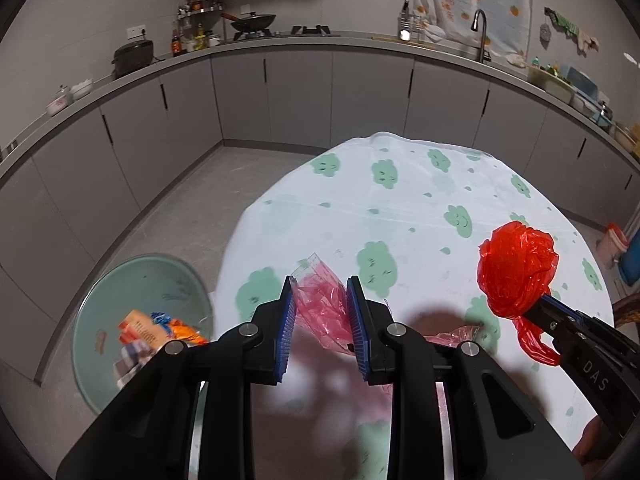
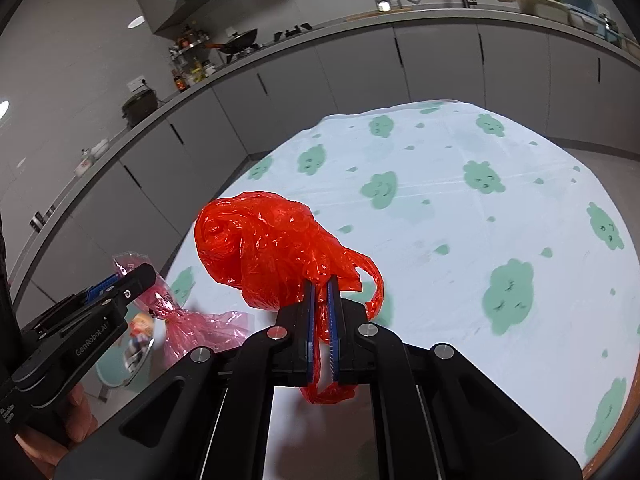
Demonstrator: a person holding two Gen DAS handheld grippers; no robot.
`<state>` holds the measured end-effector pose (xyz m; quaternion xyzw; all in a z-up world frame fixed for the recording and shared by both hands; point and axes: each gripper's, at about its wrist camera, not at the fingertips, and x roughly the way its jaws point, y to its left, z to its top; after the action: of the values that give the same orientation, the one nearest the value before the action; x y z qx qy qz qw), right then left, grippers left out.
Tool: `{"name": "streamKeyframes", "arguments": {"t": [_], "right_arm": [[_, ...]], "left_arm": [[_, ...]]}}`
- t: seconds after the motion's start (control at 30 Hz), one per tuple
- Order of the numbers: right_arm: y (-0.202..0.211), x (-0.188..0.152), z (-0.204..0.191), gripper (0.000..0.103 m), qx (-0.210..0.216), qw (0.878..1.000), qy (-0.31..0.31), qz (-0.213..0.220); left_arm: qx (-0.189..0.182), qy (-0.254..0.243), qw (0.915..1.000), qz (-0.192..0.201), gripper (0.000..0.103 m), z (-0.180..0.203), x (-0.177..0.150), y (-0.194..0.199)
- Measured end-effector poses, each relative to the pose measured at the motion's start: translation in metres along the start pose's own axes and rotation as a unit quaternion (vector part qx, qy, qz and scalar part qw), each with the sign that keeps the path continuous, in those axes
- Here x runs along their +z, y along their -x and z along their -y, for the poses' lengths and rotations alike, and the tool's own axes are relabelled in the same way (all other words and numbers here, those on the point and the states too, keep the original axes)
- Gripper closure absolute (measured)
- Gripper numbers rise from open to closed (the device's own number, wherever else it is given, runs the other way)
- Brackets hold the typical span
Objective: Collect trash
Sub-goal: 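Carry both bags over the teal bucket and open both grippers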
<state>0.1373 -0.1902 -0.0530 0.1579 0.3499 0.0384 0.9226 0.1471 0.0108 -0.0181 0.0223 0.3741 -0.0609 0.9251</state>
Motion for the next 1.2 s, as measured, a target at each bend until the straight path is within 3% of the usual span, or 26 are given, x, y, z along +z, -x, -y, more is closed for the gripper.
{"name": "streamKeyframes", "arguments": {"t": [0.6, 1.2], "right_arm": [[0.000, -0.033, -0.093, 0.096, 0.047, 0.997, 0.065, -0.013], [-0.030, -0.040, -0.173, 0.096, 0.106, 0.988, 0.100, -0.048]], "left_arm": [[0.049, 0.045, 0.9976, 0.017, 0.077, -0.081, -0.033, 0.042], [0.111, 0.102, 0.9884, 0.018, 0.077, -0.159, -0.040, 0.049]]}}
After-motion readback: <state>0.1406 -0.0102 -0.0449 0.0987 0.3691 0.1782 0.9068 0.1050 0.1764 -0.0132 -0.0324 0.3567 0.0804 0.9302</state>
